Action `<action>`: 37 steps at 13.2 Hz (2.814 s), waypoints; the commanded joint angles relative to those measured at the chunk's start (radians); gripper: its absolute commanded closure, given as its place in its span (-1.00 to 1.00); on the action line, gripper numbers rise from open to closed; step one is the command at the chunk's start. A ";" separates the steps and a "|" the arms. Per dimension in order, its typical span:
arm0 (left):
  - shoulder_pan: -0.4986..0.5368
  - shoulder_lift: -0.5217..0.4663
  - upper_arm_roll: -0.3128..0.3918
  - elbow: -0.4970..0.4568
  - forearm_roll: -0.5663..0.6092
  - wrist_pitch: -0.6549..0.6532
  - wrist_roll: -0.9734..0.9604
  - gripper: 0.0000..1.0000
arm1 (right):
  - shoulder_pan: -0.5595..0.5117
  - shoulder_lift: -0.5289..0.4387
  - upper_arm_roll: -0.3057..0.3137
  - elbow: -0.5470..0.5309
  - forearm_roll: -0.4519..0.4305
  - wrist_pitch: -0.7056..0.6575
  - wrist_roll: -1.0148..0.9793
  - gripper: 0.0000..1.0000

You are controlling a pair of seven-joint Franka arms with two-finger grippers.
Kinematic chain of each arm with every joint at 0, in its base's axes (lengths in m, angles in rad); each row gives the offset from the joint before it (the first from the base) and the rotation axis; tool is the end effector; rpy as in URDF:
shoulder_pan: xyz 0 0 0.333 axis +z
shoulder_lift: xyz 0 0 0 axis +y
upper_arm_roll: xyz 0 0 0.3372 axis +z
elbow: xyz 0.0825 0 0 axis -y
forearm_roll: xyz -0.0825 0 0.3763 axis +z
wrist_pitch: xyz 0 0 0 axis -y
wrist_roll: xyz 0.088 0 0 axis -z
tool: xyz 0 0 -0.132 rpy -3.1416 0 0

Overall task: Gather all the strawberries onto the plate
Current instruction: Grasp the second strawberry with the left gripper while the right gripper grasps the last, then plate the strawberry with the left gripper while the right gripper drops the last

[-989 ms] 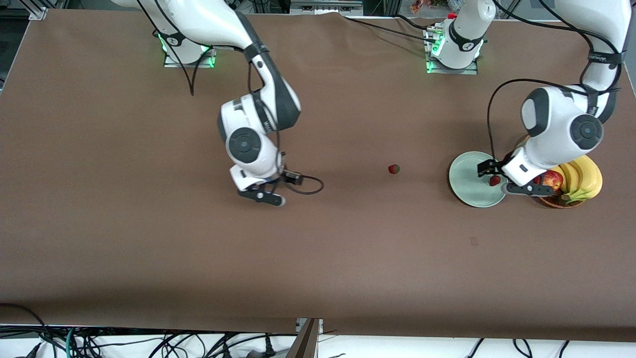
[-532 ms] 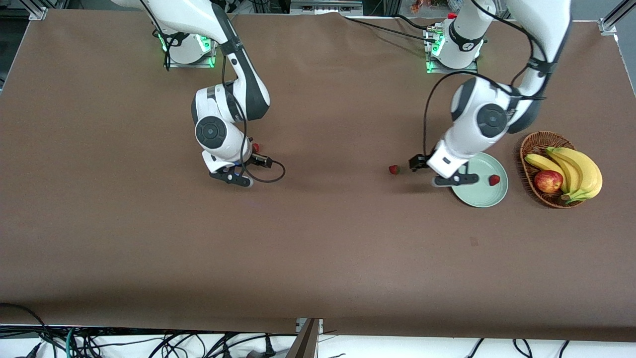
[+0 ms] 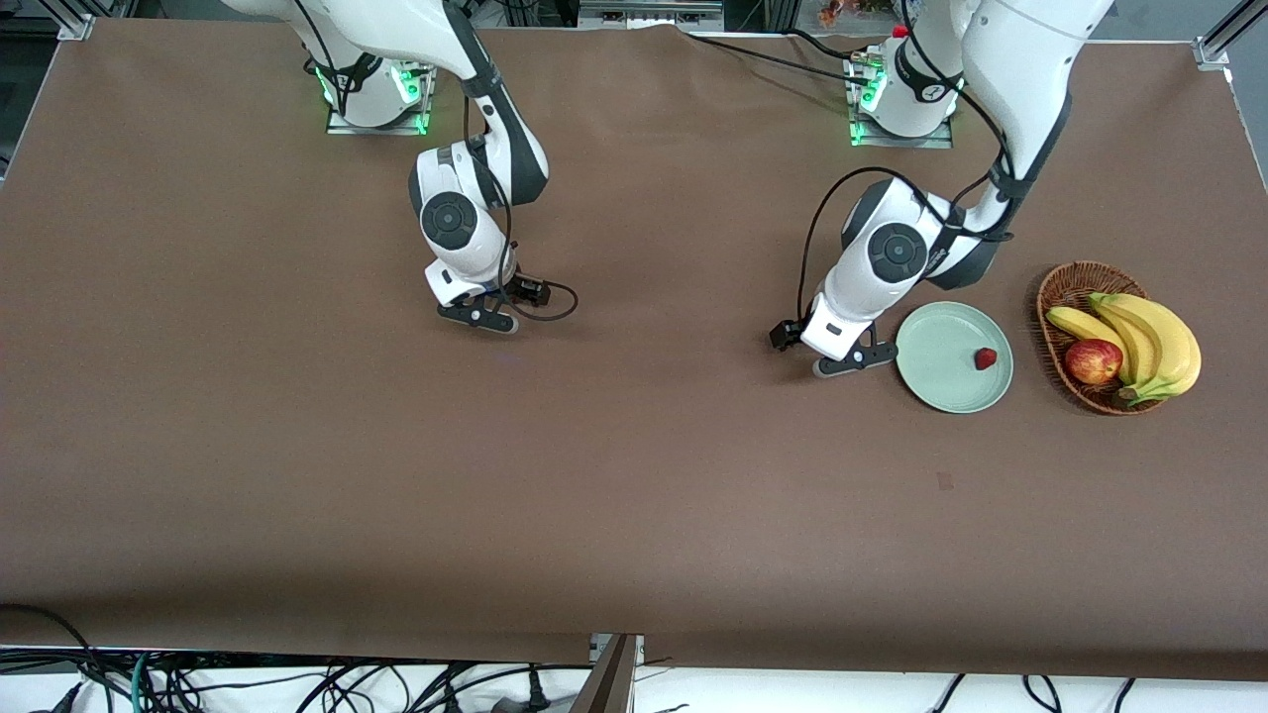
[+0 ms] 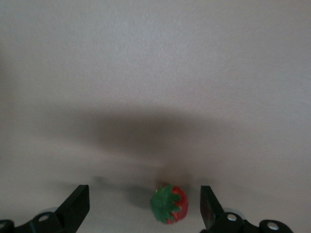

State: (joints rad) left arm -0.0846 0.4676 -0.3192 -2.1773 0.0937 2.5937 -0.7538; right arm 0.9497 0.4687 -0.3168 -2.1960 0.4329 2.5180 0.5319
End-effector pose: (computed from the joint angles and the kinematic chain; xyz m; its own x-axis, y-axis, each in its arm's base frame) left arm 0.5155 -0.2246 0.1821 0.9530 0.2920 -0.0803 0.2967 -0.9534 0.0550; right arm 0.4406 0.3191 0.1692 0.9625 -0.2367 -0.1324 -0.2393 -0.9709 -0.0037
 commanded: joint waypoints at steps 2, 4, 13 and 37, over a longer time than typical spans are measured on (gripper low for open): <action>-0.009 0.009 -0.007 0.013 0.035 -0.001 -0.093 -1.00 | 0.003 -0.047 0.016 -0.047 -0.002 0.012 0.002 -0.03; -0.015 0.006 -0.020 0.013 0.035 -0.010 -0.130 -0.43 | 0.003 -0.053 0.015 -0.047 -0.002 0.008 -0.003 0.40; -0.004 -0.018 -0.012 0.111 0.029 -0.200 -0.110 0.84 | 0.001 -0.055 0.007 -0.031 -0.002 0.005 -0.016 0.72; 0.016 -0.154 0.454 0.111 -0.252 -0.400 0.857 -1.00 | 0.084 0.540 0.226 0.942 0.000 0.376 0.825 0.68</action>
State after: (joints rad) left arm -0.0638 0.3772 0.1301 -2.0707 -0.1310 2.2602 0.0723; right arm 1.0051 0.9230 -0.0899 -1.3385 0.4333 2.8024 1.2775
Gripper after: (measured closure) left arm 0.172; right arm 0.850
